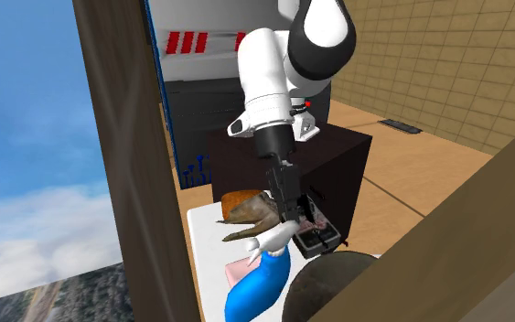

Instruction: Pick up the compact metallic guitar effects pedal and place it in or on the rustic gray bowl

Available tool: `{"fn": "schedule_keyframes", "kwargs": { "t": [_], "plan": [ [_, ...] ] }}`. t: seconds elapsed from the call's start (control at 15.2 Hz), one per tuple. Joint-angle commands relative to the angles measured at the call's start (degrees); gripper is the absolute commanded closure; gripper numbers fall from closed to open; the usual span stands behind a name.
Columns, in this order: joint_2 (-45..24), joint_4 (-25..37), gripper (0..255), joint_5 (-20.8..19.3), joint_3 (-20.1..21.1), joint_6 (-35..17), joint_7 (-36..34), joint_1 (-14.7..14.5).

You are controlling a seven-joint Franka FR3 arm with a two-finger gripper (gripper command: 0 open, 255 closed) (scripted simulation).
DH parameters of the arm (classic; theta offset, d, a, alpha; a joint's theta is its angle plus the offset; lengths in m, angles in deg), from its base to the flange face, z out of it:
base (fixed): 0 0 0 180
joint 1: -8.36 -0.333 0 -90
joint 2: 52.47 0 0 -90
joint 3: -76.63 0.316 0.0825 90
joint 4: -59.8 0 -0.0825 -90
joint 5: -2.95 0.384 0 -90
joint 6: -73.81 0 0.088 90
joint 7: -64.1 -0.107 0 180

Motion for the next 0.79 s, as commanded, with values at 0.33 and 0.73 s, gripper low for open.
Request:
{"fn": "schedule_keyframes", "kwargs": {
  "t": [0.33,0.73],
  "plan": [
    [5.76,-3.21,255,-11.09,-2.32,1.76,-11.90,-1.78],
    [9.89,-4.98,255,-19.34,-4.44,3.53,-20.41,-3.20]
  ]
}}
